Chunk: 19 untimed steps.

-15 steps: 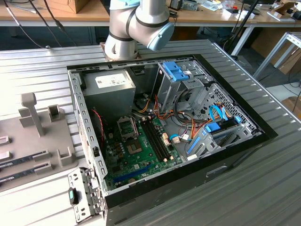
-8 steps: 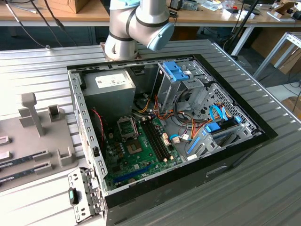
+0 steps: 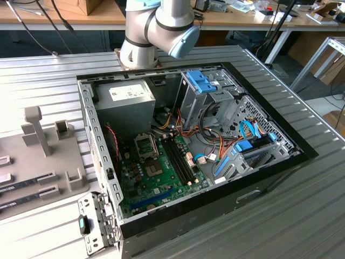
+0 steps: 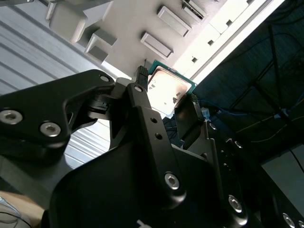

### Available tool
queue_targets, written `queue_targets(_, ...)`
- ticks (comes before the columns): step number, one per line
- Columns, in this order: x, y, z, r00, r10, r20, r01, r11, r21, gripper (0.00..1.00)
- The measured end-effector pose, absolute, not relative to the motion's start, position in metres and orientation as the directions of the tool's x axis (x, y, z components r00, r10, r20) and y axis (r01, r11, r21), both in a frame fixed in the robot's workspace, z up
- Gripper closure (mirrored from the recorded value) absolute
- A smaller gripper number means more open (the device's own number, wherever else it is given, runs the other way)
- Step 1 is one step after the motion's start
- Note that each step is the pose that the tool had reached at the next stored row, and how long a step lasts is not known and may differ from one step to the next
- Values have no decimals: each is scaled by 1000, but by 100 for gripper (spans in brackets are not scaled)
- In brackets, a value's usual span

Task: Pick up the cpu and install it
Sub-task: 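Pick up the cpu and move it towards the insertion slot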

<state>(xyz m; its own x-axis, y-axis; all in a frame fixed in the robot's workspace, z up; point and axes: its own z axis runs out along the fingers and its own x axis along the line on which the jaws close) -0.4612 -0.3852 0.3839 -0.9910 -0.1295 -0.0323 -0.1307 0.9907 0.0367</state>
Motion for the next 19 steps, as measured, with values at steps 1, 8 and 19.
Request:
queue_targets(1, -461, -385, 385, -991, -130, -32, -131, 991, 37, 53)
queue_targets(8, -461, -385, 392, -991, -130, -32, -131, 991, 37, 53)
queue_targets(19, -461, -385, 406, -991, -130, -32, -131, 991, 37, 53)
